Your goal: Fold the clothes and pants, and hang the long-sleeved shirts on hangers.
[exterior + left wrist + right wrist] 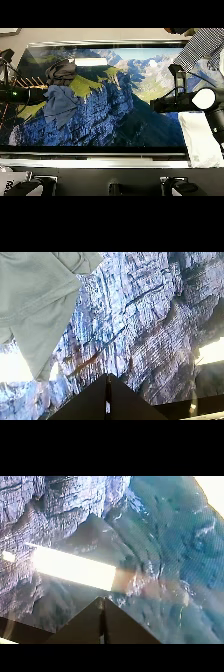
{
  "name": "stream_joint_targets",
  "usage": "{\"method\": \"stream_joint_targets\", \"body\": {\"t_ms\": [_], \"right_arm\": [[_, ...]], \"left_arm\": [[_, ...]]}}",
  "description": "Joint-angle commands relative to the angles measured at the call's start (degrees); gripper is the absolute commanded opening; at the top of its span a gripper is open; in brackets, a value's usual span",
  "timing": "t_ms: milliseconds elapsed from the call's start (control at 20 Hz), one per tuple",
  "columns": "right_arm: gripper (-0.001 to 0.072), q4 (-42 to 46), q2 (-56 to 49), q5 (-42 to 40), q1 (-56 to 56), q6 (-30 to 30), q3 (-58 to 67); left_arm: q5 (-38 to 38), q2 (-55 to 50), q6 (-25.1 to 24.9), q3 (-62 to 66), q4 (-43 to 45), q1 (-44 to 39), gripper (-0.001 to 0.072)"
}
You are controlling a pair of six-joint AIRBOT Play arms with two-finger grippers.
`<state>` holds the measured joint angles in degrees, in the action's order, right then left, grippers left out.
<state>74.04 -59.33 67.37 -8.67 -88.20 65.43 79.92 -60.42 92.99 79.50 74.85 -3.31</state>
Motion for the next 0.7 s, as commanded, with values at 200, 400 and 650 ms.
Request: {"method": "stream_joint_targets", "body": {"t_ms": [200, 400, 650], "right_arm": [[0.0036, 0.0, 0.0, -0.4, -0.1, 0.0, 0.1], [0.0036, -0.1, 0.0, 0.4, -0.1, 0.0, 0.1], [0.0036, -0.1, 0.0, 1.9, -0.1, 0.0, 0.1]], "left_arm": [[0.0, -0.2, 3.0, 0.0, 0.0, 0.0, 0.0106], [-1.9, -3.1, 7.1, 0.7, 7.6, 0.2, 0.0685], [-14.4, -19.4, 8.2, 3.0, 18.8, 0.1, 0.0685]]}}
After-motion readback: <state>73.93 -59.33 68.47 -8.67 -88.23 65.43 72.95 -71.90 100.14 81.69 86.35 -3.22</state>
